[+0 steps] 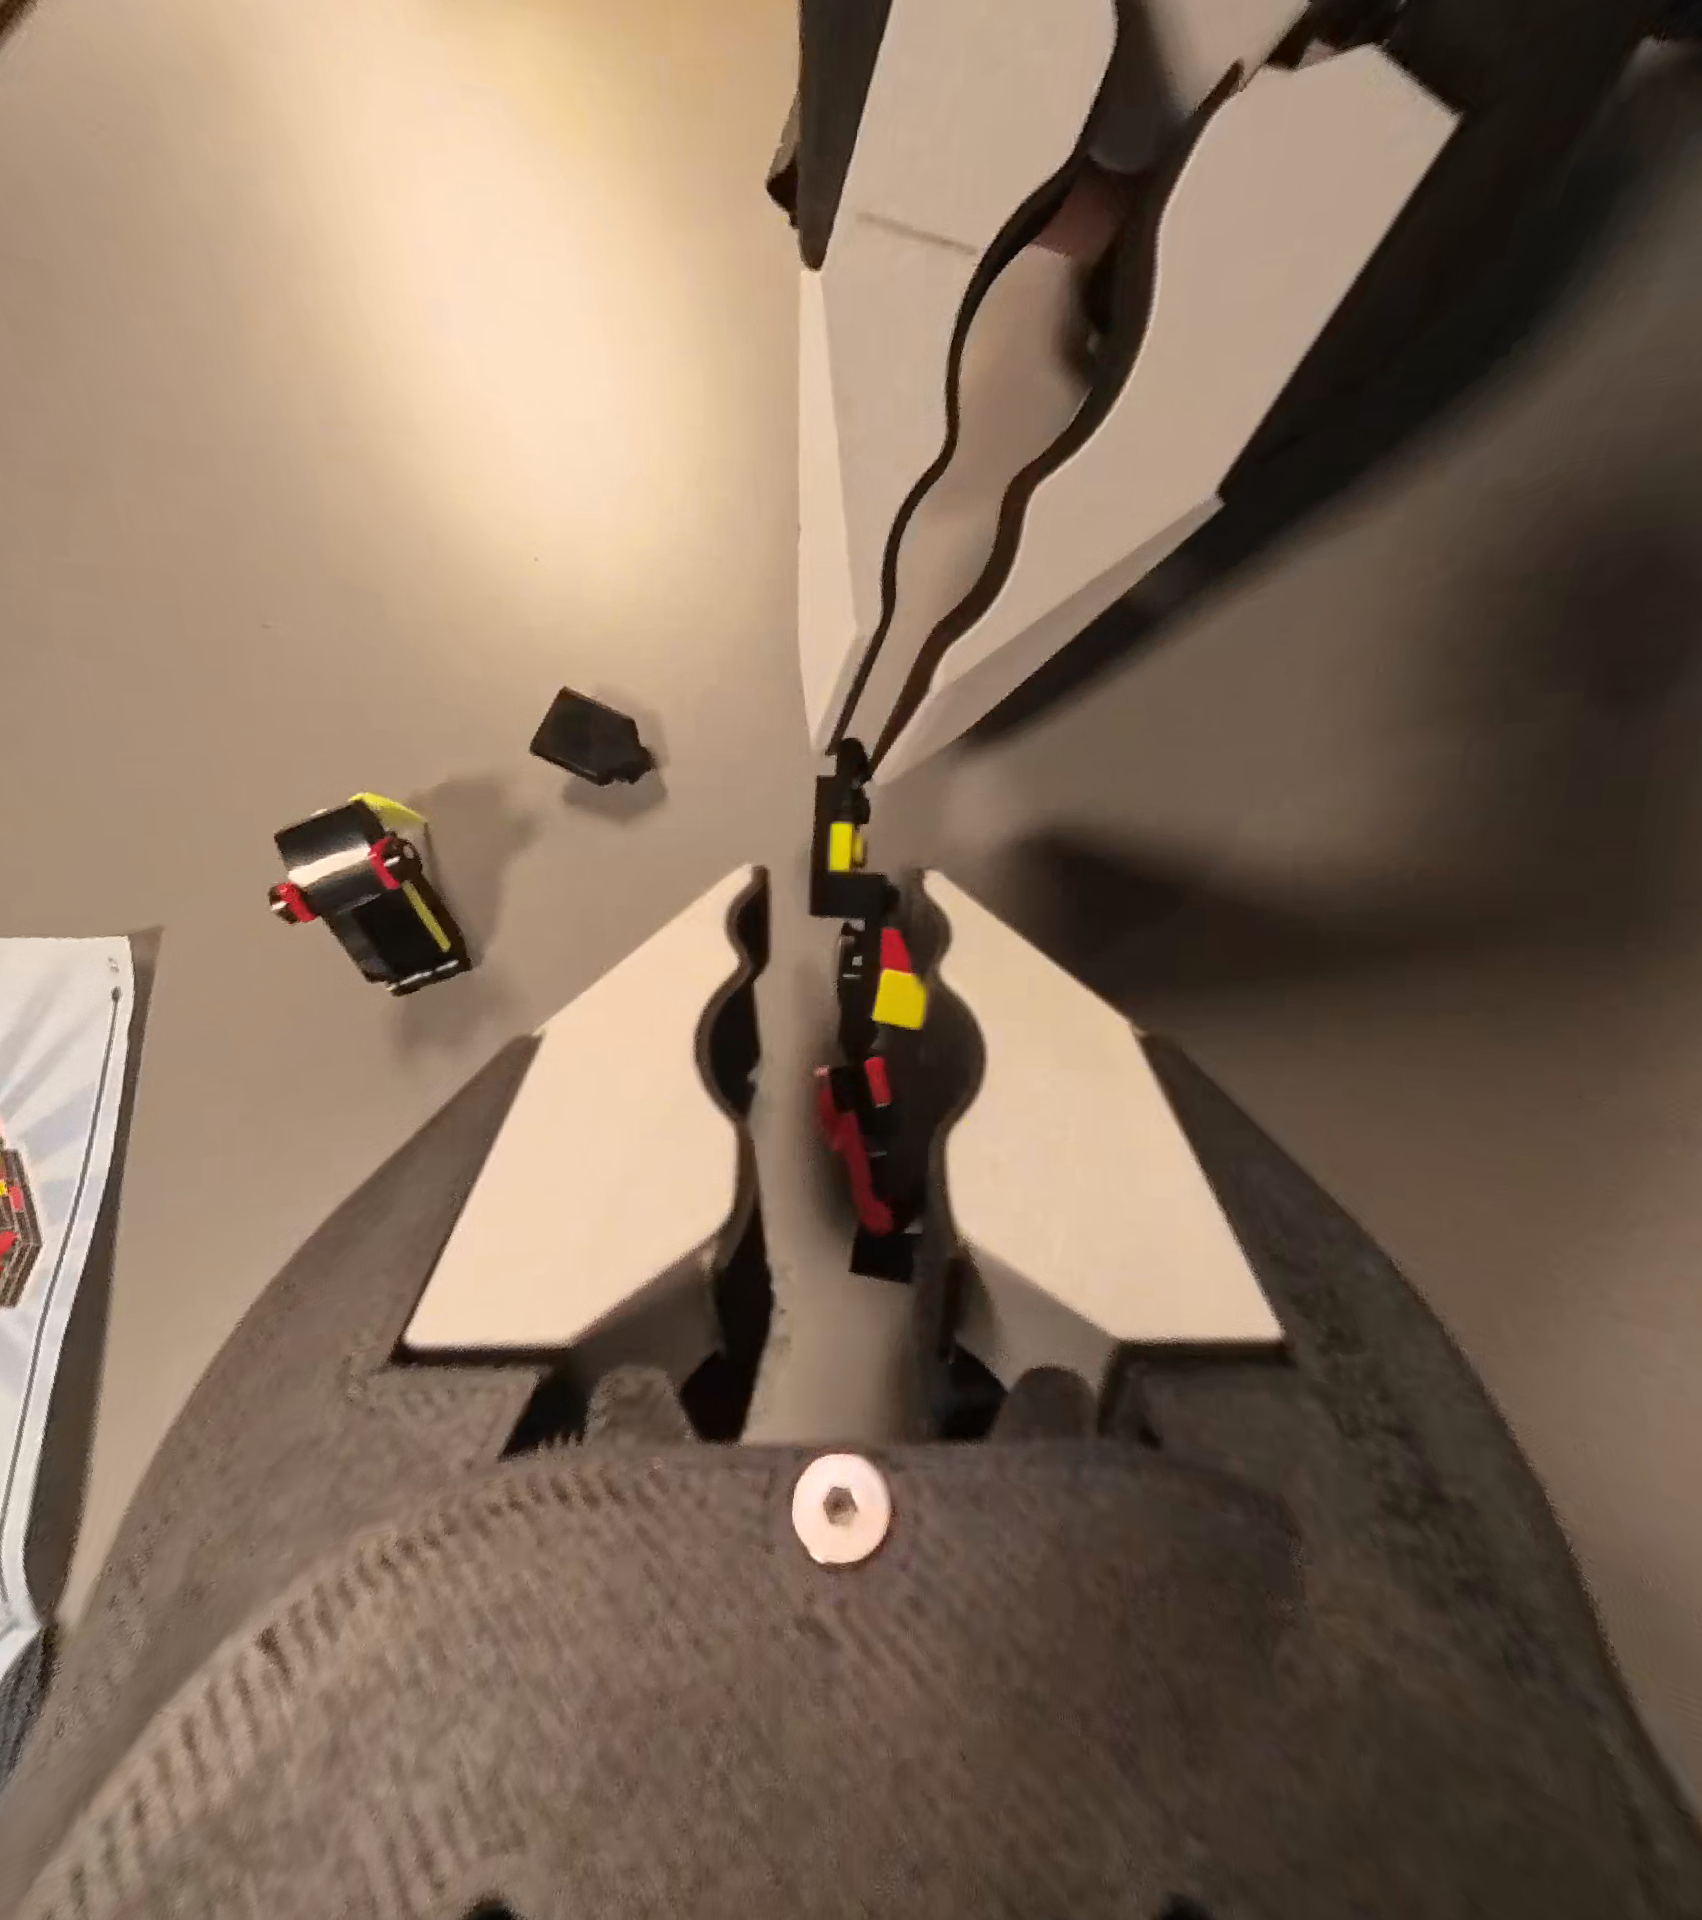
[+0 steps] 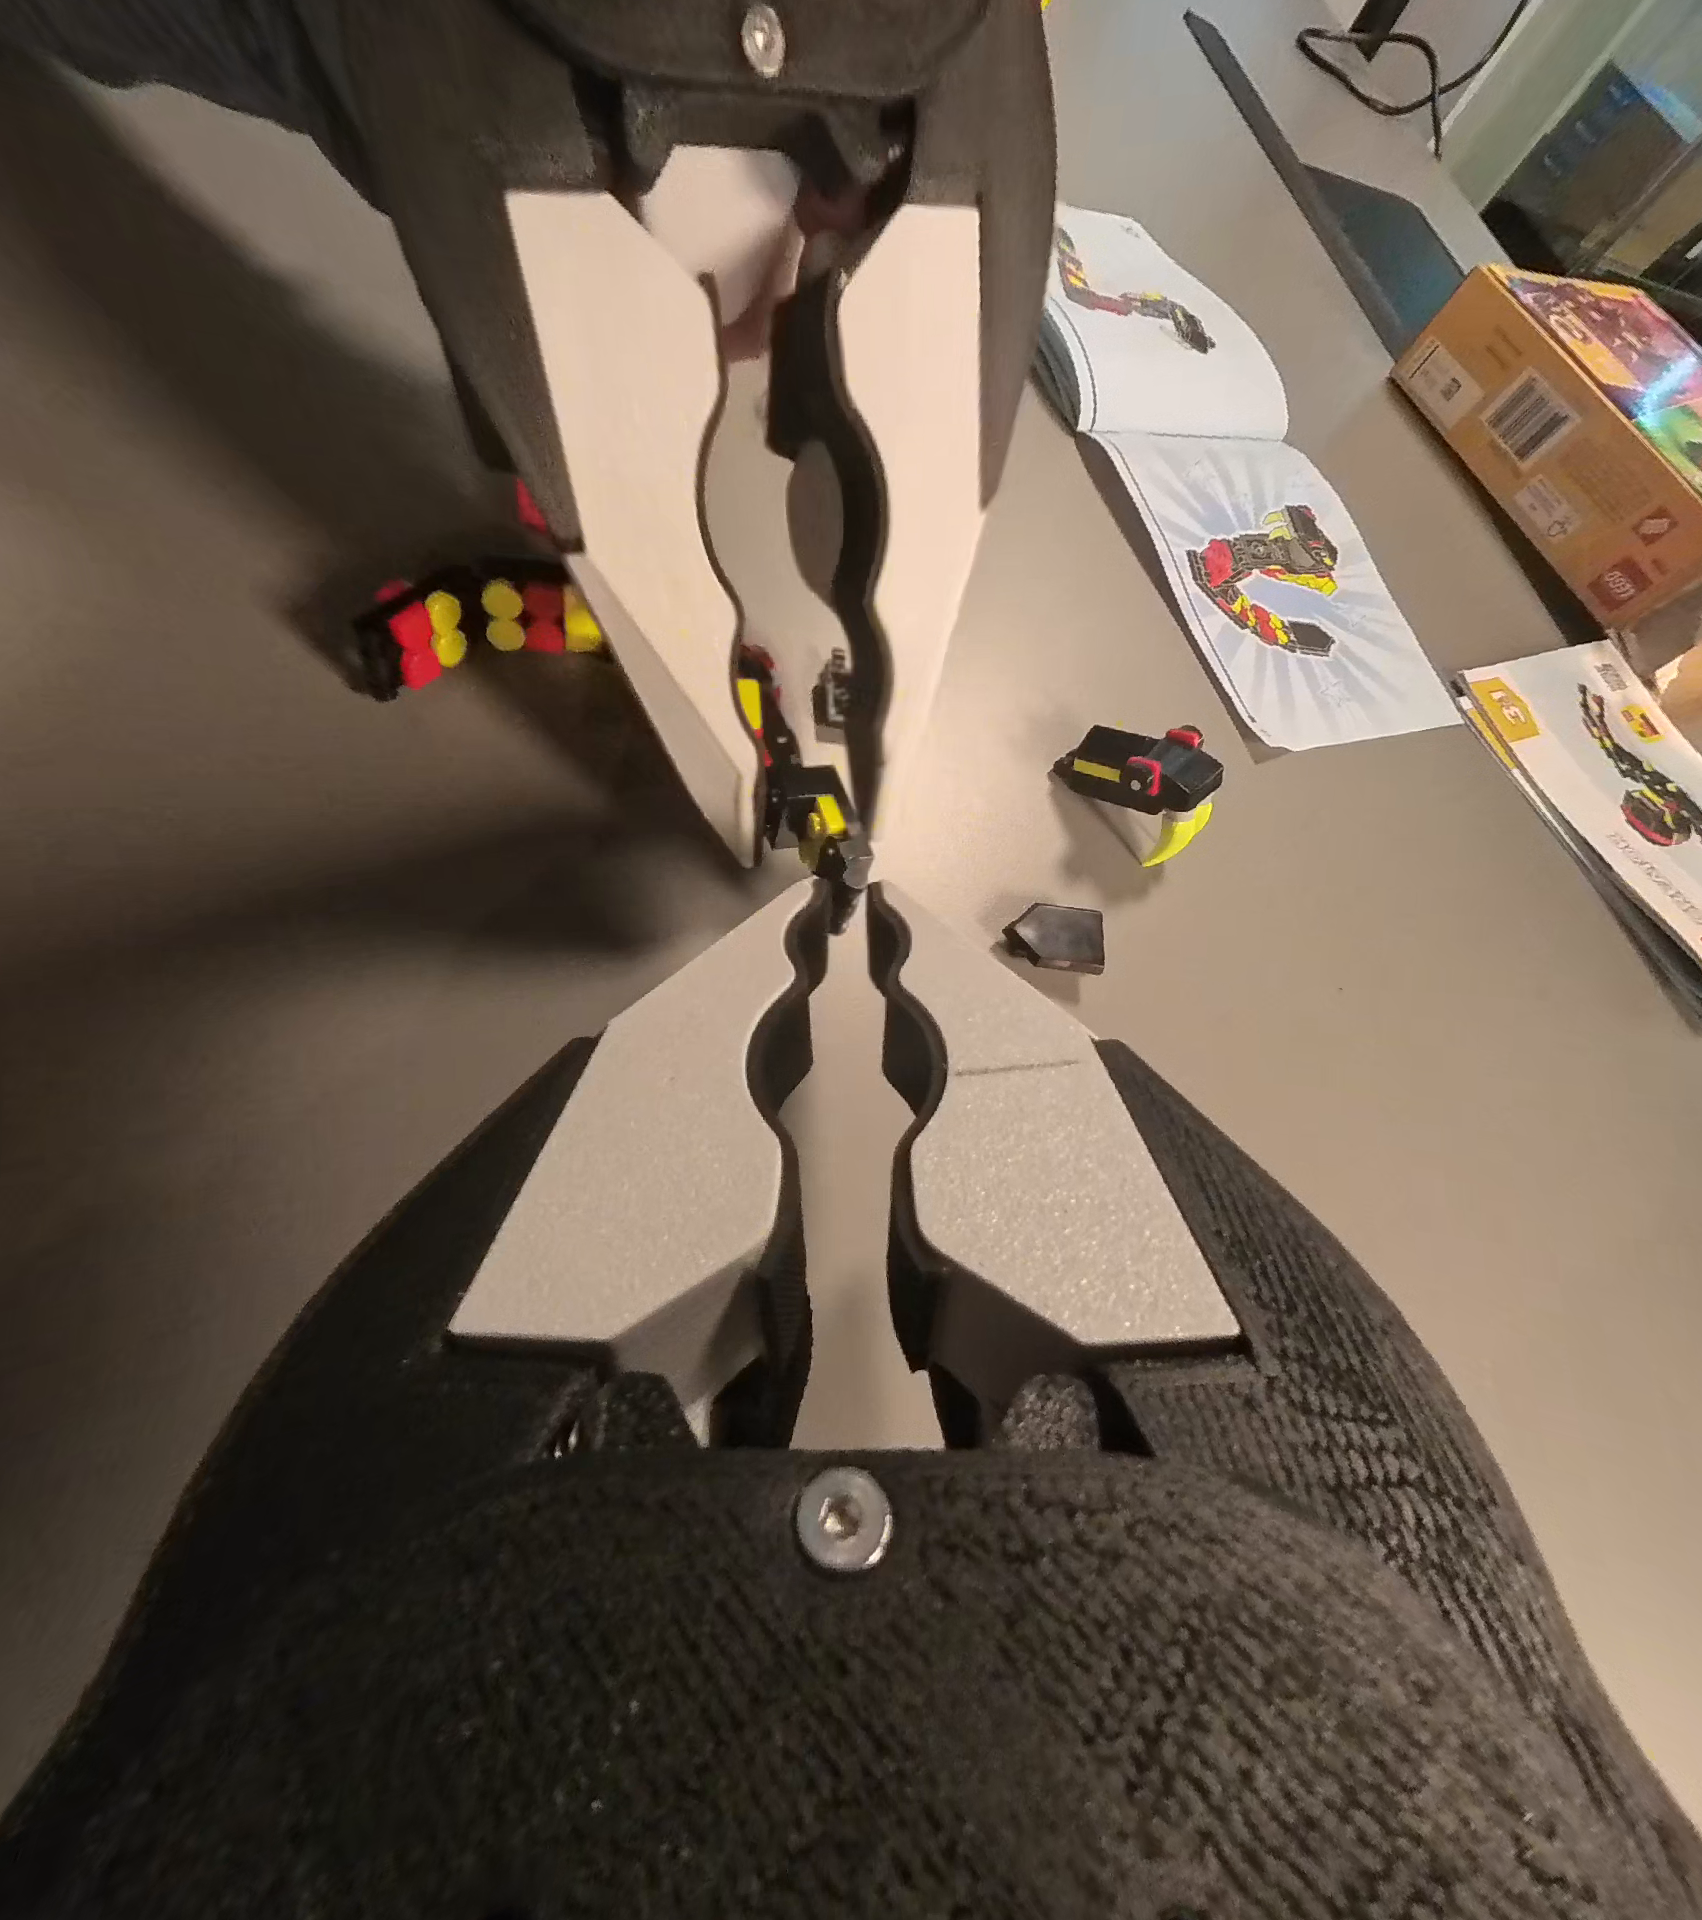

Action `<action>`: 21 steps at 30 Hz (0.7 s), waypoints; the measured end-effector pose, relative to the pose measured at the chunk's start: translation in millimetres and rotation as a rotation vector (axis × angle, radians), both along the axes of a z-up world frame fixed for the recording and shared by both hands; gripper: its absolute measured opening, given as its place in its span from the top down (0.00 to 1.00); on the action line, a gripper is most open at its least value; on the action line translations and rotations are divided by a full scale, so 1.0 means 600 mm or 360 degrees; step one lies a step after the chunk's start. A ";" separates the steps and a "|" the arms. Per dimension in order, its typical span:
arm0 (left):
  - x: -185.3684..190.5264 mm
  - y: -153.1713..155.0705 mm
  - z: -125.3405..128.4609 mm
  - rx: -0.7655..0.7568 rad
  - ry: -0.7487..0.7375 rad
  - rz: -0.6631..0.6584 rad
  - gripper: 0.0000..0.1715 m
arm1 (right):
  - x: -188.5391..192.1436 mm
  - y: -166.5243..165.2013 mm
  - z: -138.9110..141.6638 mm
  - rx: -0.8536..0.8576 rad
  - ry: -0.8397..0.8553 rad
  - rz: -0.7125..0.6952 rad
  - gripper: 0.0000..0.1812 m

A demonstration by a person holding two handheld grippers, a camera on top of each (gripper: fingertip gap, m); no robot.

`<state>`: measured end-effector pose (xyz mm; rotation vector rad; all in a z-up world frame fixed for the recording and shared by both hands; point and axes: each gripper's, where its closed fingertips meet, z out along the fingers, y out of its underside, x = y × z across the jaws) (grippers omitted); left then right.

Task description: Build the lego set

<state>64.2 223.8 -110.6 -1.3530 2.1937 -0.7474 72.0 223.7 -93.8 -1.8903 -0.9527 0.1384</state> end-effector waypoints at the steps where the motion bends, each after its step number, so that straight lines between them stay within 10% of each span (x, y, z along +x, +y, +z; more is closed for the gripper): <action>1: 0.000 -0.003 0.000 -0.0023 0.0006 -0.0016 0.90 | 0.000 0.000 0.000 -0.0001 0.0001 -0.0001 0.97; 21: 0.004 -0.006 -0.002 -0.0028 -0.0047 -0.0028 0.87 | -0.008 -0.006 0.001 0.0159 -0.0175 0.0030 0.99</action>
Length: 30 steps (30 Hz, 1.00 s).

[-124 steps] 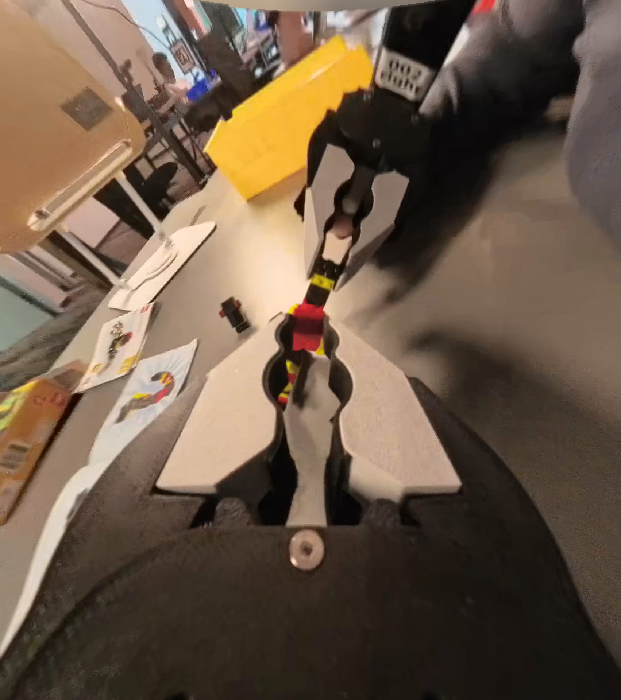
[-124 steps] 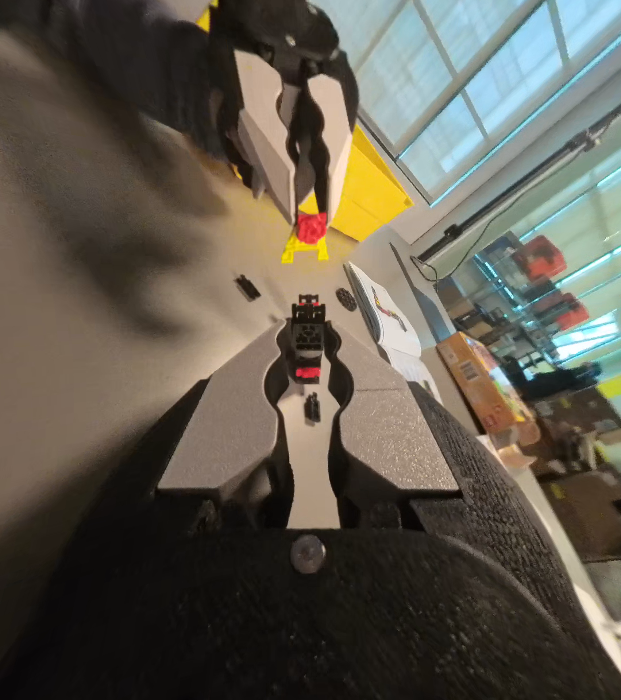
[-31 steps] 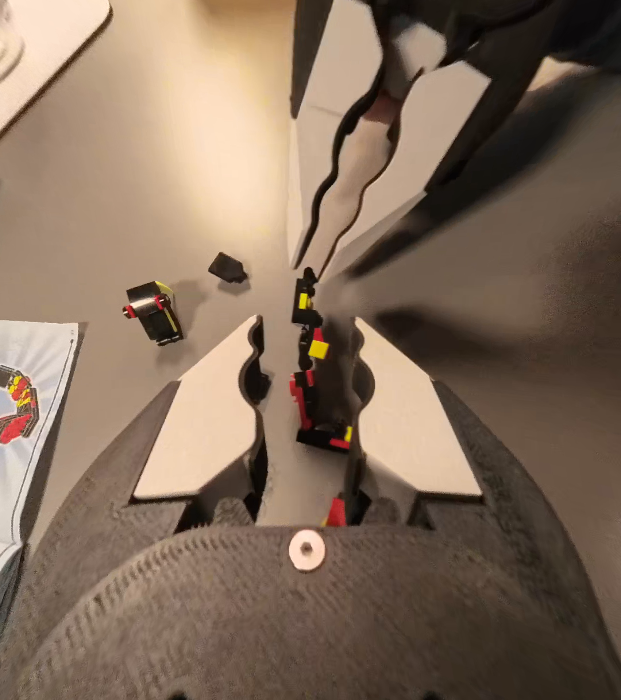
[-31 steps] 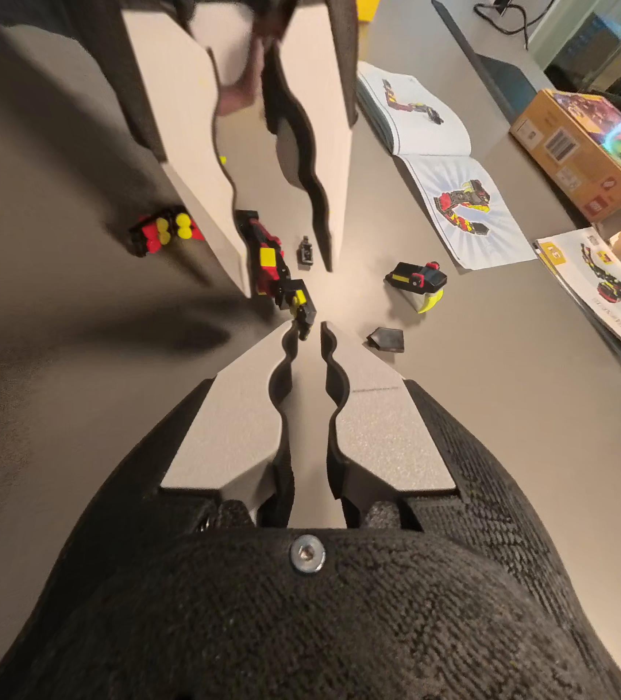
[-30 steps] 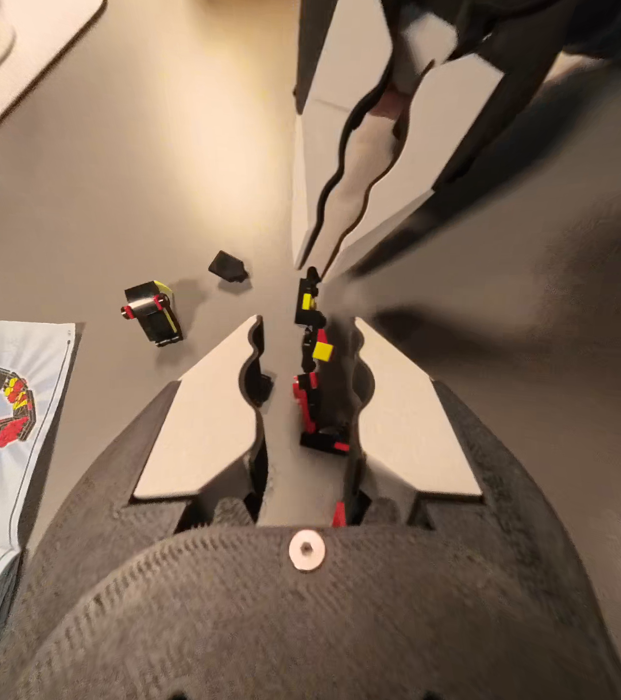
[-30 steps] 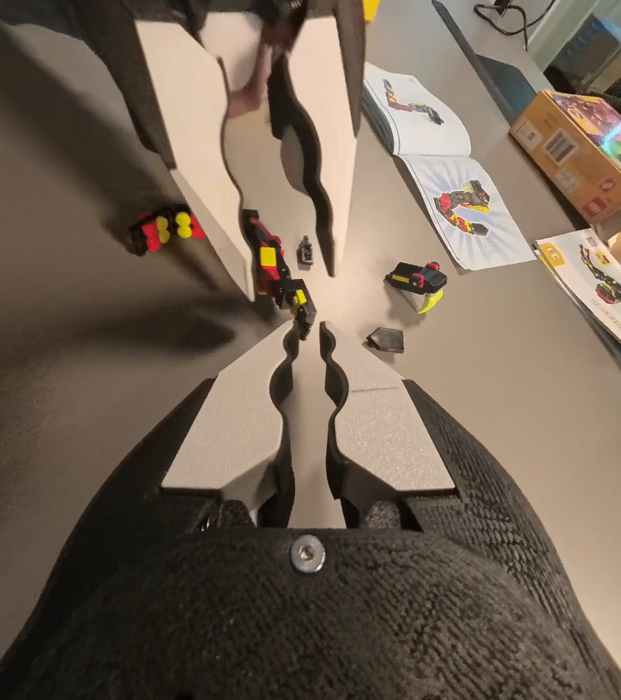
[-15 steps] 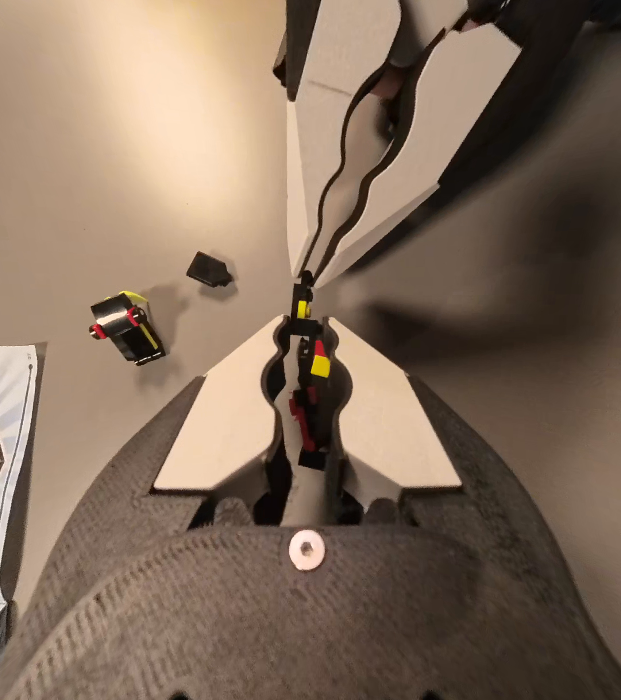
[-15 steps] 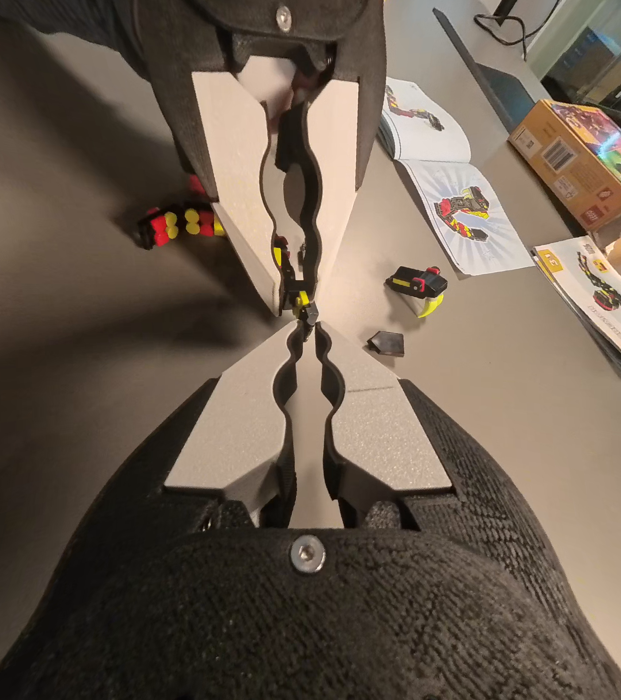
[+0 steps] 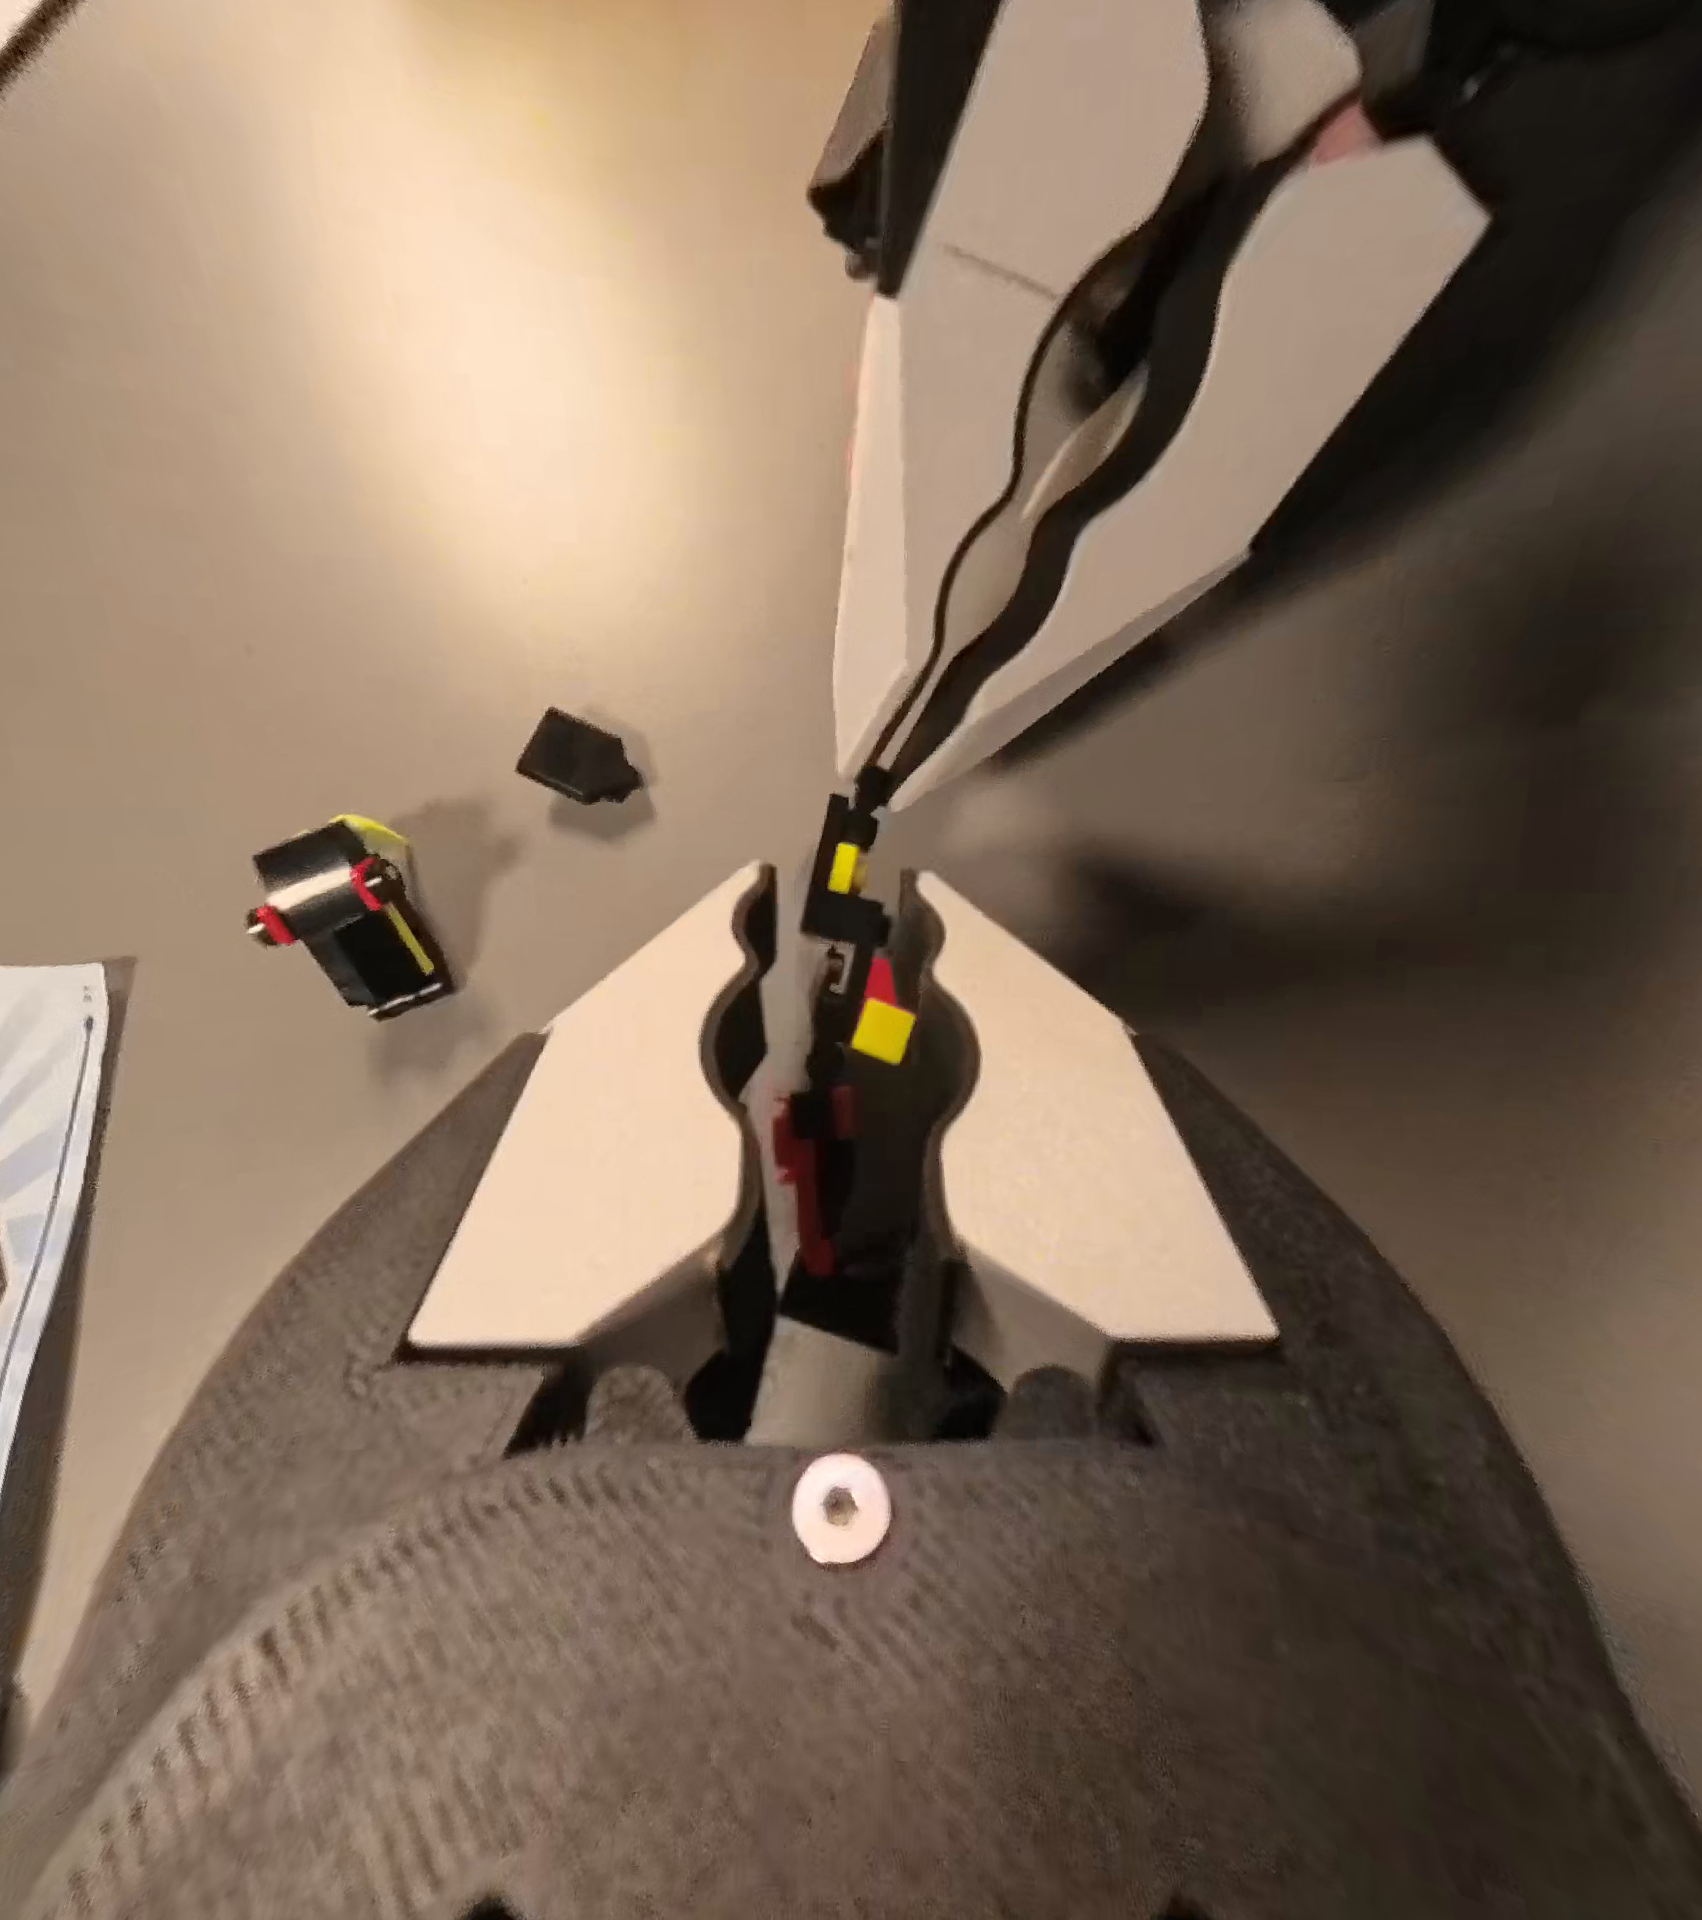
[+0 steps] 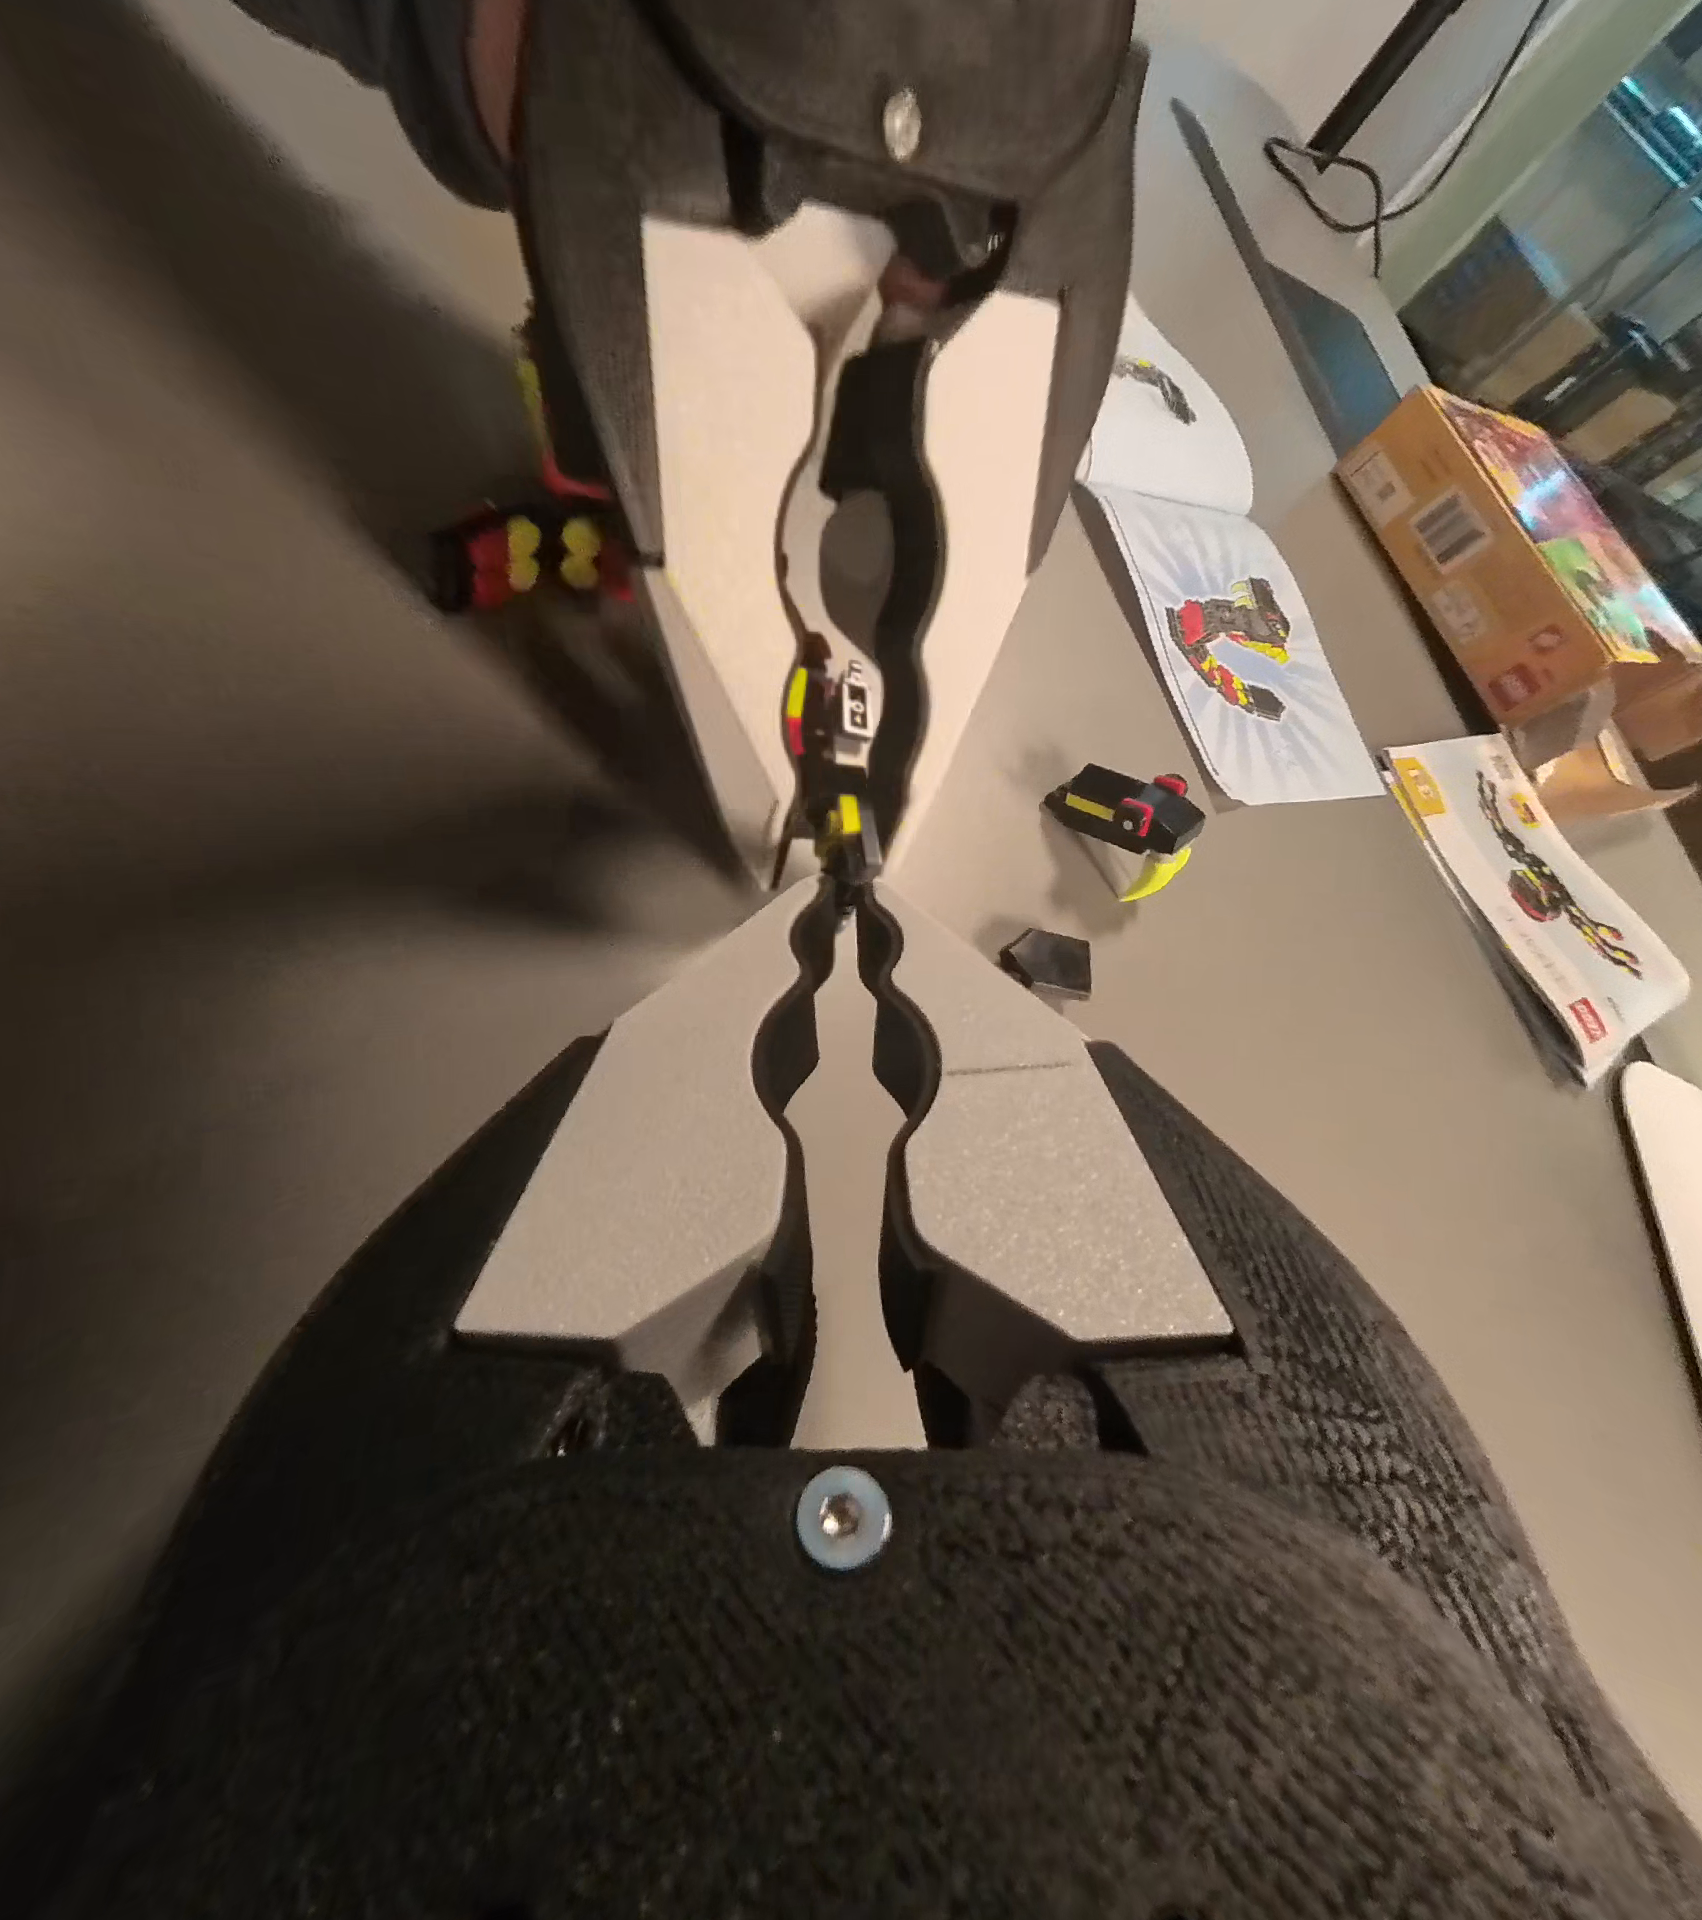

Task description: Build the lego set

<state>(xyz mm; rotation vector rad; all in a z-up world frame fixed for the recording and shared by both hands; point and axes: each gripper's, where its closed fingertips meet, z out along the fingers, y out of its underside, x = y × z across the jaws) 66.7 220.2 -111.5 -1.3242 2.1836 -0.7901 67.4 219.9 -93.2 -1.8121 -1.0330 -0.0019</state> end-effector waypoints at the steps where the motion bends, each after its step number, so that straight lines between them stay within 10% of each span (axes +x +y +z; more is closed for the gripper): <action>1: -0.001 -0.002 -0.006 0.0011 0.0030 -0.0021 0.90 | -0.002 0.000 0.000 0.0003 0.0002 0.0005 0.99; 11: -0.009 0.008 -0.011 -0.0195 0.0131 0.0071 0.91 | -0.015 -0.007 -0.012 0.0453 -0.0694 0.0105 0.99; 23: -0.009 0.008 -0.012 -0.0169 0.0115 0.0048 0.91 | 0.007 0.002 -0.020 -0.0355 0.0317 -0.0224 0.92; 30: -0.008 0.008 -0.012 -0.0156 0.0093 0.0030 0.91 | -0.002 0.013 -0.027 -0.0414 0.0330 -0.0230 0.96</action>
